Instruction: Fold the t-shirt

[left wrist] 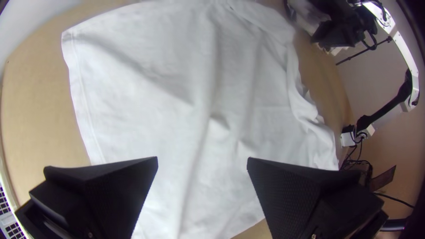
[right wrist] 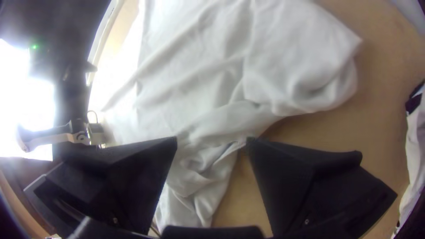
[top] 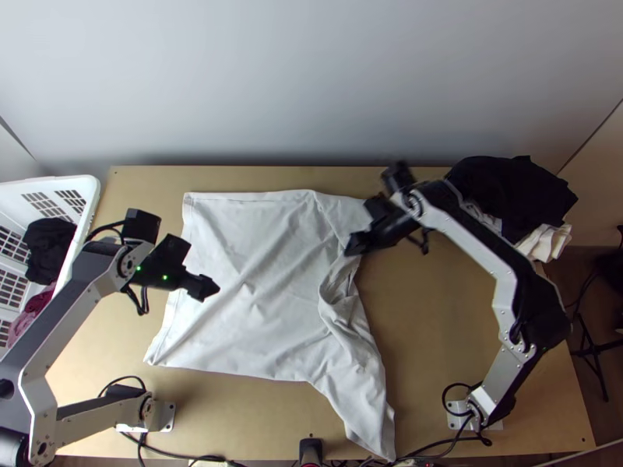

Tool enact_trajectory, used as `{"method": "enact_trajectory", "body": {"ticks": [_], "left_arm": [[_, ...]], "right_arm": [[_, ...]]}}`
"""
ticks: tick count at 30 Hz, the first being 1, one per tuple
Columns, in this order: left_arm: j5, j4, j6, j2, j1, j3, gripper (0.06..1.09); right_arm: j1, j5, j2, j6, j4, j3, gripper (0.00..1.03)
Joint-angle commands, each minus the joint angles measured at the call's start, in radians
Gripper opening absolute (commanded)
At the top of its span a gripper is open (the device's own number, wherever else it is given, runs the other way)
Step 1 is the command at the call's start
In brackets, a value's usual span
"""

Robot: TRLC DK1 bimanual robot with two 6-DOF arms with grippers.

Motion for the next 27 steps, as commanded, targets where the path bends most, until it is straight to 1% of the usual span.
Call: {"method": "enact_trajectory", "body": {"ticks": [1,4,5,6,13,15,18,22,23,24,25,26,27], "left_arm": [[-0.003,0.050,-0.008,0.086,0.005,0.089,1.03],[-0.003,0.063,-0.003,0.140,0.005,0.130,1.03],[-0.003,0.070,-0.003,0.158,0.005,0.143,1.03],[-0.005,0.080,-0.003,0.172,0.006,0.155,1.03],[-0.052,0.158,0.000,0.295,0.054,0.256,1.03],[-0.051,0.158,0.003,0.319,0.066,0.284,1.03],[-0.051,0.158,0.009,0.331,0.069,0.296,1.03],[-0.051,0.158,0.012,0.333,0.069,0.288,1.03],[-0.051,0.158,0.015,0.333,0.071,0.287,1.03],[-0.051,0.158,0.015,0.333,0.071,0.284,1.03],[-0.049,0.158,0.018,0.333,0.072,0.282,1.03],[-0.049,0.158,0.024,0.338,0.075,0.282,1.03],[-0.051,0.158,0.029,0.341,0.079,0.282,1.03]], "right_arm": [[-0.087,0.115,-0.006,-0.078,-0.017,0.025,0.73],[-0.047,0.225,0.013,-0.117,-0.011,0.007,0.74],[-0.037,0.254,0.019,-0.118,0.000,-0.001,0.76],[-0.030,0.279,0.028,-0.118,0.009,-0.006,0.77],[-0.004,0.438,0.066,-0.120,0.120,-0.021,0.78],[0.005,0.500,0.093,-0.124,0.141,-0.009,0.86],[0.016,0.552,0.143,-0.132,0.147,0.010,0.88],[0.030,0.569,0.189,-0.147,0.166,0.040,0.87],[0.036,0.569,0.200,-0.158,0.166,0.050,0.84],[0.039,0.569,0.208,-0.167,0.167,0.060,0.73],[0.045,0.567,0.214,-0.184,0.173,0.073,0.54],[0.050,0.567,0.215,-0.200,0.189,0.082,0.32],[0.053,0.567,0.215,-0.207,0.199,0.093,0.15]]}}
